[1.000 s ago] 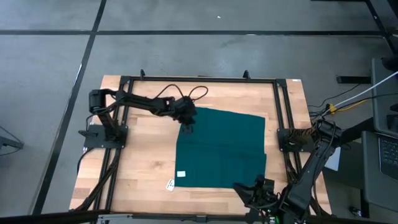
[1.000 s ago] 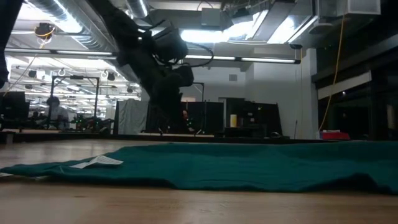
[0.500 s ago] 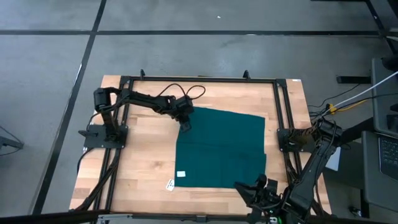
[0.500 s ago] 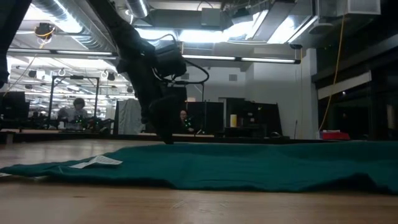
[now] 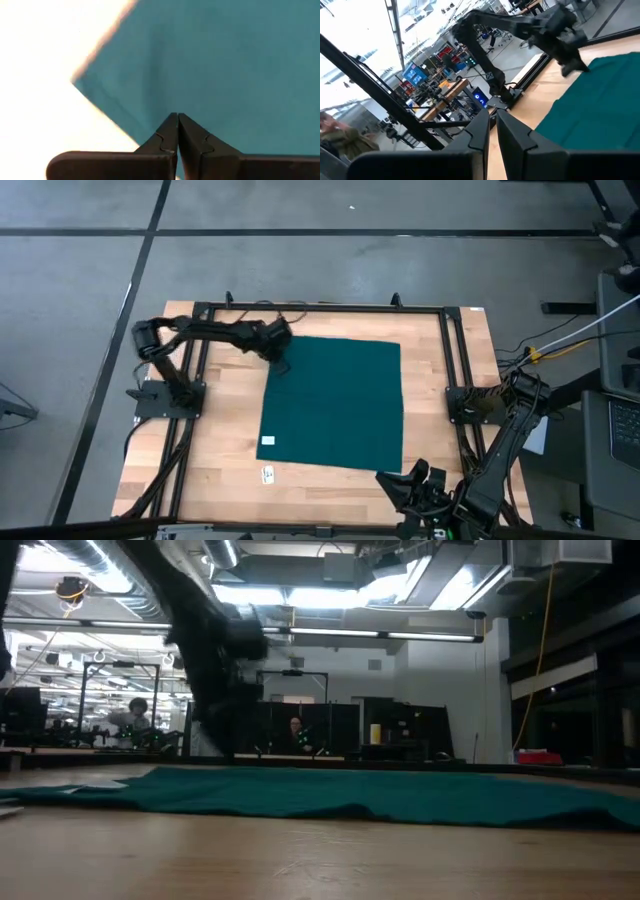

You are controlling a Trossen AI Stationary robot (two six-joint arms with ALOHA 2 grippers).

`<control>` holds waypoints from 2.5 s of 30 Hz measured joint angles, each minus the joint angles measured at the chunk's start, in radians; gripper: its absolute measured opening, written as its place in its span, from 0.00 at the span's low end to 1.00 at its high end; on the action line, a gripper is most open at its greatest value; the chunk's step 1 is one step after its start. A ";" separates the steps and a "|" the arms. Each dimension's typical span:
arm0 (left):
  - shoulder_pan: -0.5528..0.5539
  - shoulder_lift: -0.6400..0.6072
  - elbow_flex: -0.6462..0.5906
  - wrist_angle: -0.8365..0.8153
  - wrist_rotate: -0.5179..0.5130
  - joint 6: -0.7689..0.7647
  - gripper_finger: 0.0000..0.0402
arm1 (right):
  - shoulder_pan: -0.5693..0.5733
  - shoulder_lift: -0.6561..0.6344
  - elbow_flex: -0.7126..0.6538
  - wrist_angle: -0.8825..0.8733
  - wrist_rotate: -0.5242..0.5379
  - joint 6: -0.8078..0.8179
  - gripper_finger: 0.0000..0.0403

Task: Fold microfiber towels
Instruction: Fold the green towel

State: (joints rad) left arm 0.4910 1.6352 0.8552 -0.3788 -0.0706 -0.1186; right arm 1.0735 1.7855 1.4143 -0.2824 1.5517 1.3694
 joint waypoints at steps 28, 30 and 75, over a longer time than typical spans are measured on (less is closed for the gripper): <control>-1.270 -0.228 -0.009 -0.623 -0.430 -0.421 0.02 | 0.109 -0.054 -0.127 -1.079 -1.029 0.207 0.12; -1.264 -0.176 0.011 -0.626 -0.427 -0.492 0.03 | 0.118 -0.059 -0.204 -1.039 -1.048 0.281 0.16; -1.206 0.045 0.098 -0.258 -0.428 -0.515 0.17 | -0.060 -0.072 -0.528 -0.238 -1.126 -0.102 0.33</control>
State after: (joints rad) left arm -0.7147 1.6802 0.9527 -0.6373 -0.4990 -0.6333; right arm 1.0131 1.7132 0.8864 -0.5201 0.4257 1.2677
